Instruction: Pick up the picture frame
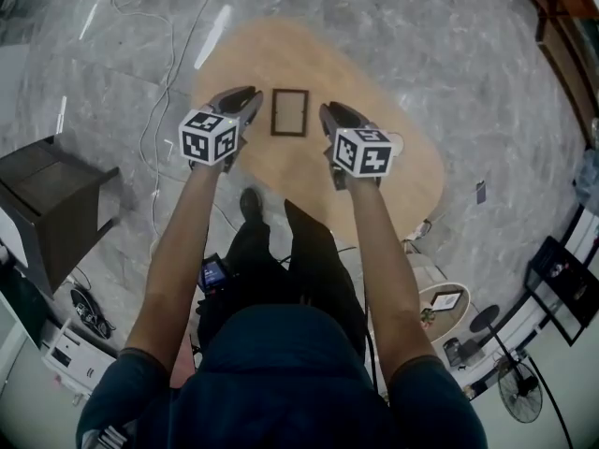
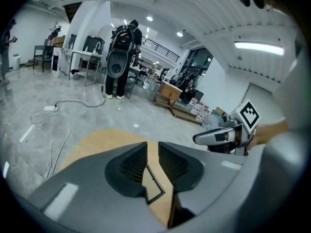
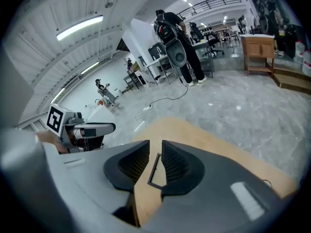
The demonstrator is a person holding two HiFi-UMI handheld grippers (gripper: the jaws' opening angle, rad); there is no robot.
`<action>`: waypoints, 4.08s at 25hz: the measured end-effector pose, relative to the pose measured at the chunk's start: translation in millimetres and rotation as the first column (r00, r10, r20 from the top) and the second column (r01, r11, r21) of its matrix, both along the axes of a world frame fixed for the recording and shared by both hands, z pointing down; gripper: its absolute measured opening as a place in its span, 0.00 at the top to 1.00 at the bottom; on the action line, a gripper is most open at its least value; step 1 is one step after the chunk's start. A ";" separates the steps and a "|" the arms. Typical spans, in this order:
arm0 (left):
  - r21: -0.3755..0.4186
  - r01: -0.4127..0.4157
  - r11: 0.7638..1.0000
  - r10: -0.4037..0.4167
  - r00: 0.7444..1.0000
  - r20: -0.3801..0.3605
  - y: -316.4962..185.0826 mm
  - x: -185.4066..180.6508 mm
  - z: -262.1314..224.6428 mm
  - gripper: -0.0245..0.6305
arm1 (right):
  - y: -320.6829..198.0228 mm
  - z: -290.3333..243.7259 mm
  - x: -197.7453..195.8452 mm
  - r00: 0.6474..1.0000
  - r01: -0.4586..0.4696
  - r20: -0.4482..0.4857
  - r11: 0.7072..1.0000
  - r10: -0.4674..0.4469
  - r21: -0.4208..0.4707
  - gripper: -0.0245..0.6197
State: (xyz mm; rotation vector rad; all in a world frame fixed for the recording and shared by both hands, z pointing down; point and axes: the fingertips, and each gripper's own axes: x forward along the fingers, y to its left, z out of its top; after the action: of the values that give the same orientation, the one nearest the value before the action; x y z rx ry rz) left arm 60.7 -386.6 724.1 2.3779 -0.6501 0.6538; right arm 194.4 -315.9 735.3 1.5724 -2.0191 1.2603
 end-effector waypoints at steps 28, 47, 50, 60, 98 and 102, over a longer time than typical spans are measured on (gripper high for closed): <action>-0.302 0.081 0.950 -0.013 0.975 0.222 37.5 -8.8 249.4 0.83 | -2.2 241.2 -42.5 0.993 0.118 0.024 0.928 -0.117 -0.353 0.87; -0.199 0.069 0.978 -0.024 0.975 0.221 33.6 2.3 188.9 0.88 | -2.8 182.2 -38.2 0.999 0.041 0.000 0.965 -0.043 -0.258 0.86; -0.137 0.031 0.990 -0.005 0.982 0.190 28.8 12.0 147.8 0.88 | -5.6 144.2 -29.1 1.000 0.009 -0.014 0.981 -0.012 -0.193 0.86; 0.079 0.010 0.997 -0.016 0.997 0.069 11.9 17.2 -17.4 0.88 | -20.1 -24.0 -25.2 0.994 -0.040 -0.099 0.994 0.050 0.100 0.86; 0.668 0.148 0.729 0.177 0.902 -0.393 136.0 -126.4 -531.9 0.87 | 107.0 -553.1 -168.1 0.925 0.174 -0.348 0.640 0.156 0.749 0.86; 0.687 0.150 0.711 0.195 0.897 -0.397 156.5 -134.9 -542.2 0.87 | 127.8 -560.9 -175.8 0.926 0.157 -0.335 0.631 0.172 0.760 0.86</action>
State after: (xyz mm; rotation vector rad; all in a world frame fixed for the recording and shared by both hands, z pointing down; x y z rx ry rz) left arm -74.2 -230.1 182.0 3.0953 -0.7484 -0.2287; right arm 18.6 -188.1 174.4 1.9483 -2.3991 -0.0588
